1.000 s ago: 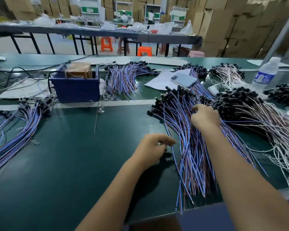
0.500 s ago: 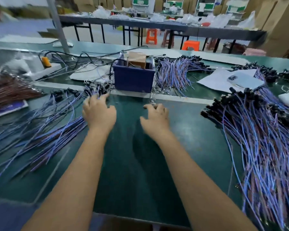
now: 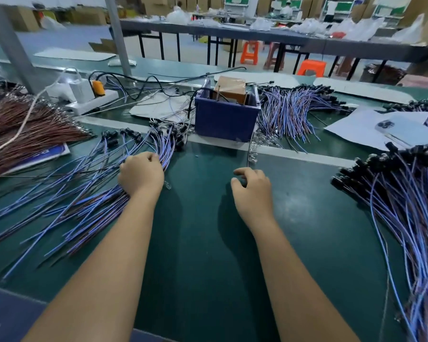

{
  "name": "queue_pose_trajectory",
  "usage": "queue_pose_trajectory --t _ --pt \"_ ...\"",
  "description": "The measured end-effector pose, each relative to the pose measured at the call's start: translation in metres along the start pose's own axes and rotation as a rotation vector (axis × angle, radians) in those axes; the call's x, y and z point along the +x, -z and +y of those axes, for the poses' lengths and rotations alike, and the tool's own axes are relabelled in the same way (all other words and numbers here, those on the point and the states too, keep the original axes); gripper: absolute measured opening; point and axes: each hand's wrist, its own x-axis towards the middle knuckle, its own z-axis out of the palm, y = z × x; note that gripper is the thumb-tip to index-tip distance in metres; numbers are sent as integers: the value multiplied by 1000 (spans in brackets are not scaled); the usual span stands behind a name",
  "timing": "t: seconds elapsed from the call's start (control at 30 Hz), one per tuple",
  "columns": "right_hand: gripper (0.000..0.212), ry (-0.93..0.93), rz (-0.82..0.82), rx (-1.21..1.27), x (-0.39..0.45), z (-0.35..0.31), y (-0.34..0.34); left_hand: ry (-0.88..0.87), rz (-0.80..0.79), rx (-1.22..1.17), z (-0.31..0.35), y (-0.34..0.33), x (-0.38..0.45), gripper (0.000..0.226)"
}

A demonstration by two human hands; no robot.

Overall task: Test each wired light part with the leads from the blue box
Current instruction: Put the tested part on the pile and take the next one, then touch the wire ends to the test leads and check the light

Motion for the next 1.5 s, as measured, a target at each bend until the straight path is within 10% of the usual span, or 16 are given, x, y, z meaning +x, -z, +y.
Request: queue_pose_trajectory --t 0.3,0.5,0.63,0.9,1.03,1.2,1.37,1.5 --pt "16 33 48 272 -4 -1 4 -356 133 -471 13 9 -18 30" --pt "44 -224 -232 1075 1 -8 18 -943 1 -504 49 7 -73 38" --pt "61 -258 -215 1360 6 5 41 -901 -110 -355 61 -9 -101 40" --pt "36 91 187 437 -2 12 38 -205 -193 -308 63 -22 -88 45" --pt "10 419 35 106 -6 8 25 -211 -302 -321 58 -22 -75 29" --pt "43 484 -255 -43 -1 15 31 -281 -358 -26 67 -22 -62 32" --pt "33 268 -62 188 -1 9 26 -315 -266 129 72 -26 -70 28" --pt "21 114 -3 -97 11 7 11 -326 -220 18 68 -27 -78 23"
